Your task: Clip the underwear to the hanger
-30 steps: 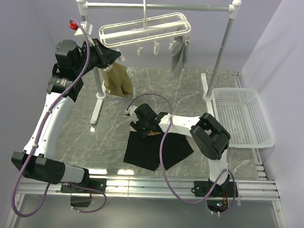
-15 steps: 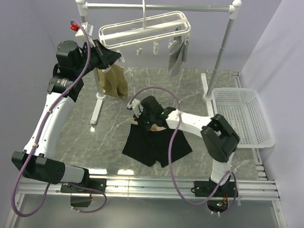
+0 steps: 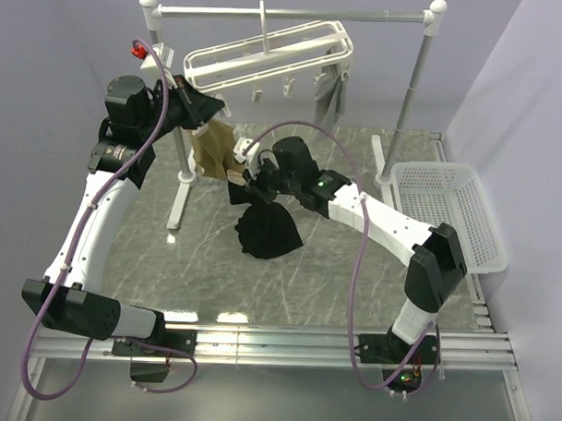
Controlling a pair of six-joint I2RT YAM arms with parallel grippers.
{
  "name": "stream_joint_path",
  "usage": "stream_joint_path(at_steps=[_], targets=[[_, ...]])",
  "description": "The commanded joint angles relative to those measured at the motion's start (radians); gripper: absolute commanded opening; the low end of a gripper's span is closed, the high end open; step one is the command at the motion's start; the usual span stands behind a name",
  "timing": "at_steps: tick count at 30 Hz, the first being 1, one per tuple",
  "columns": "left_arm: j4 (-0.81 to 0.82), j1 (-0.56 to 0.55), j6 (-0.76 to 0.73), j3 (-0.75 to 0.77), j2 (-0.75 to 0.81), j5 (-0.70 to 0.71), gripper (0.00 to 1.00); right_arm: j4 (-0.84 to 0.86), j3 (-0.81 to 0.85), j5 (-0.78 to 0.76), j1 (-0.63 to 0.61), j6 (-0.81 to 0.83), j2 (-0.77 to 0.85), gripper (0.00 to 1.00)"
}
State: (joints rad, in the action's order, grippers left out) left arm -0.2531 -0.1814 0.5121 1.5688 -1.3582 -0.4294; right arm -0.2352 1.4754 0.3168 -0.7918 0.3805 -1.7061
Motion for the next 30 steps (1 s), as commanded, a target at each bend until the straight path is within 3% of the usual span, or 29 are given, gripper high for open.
stream_joint_path(at_steps=[1, 15, 30], targets=[[0.002, -0.004, -0.014, -0.003, 0.025, -0.023, 0.0, -0.018, 0.124, -0.002, 0.017, 0.008, 0.0, 0.0], [-0.009, -0.004, -0.021, 0.004, 0.021, -0.029, 0.0, -0.105, 0.373, -0.131, 0.026, -0.011, -0.089, 0.0], [-0.028, -0.003, -0.037, 0.005, 0.01, -0.028, 0.0, -0.116, 0.465, -0.205, 0.035, -0.009, -0.112, 0.0]])
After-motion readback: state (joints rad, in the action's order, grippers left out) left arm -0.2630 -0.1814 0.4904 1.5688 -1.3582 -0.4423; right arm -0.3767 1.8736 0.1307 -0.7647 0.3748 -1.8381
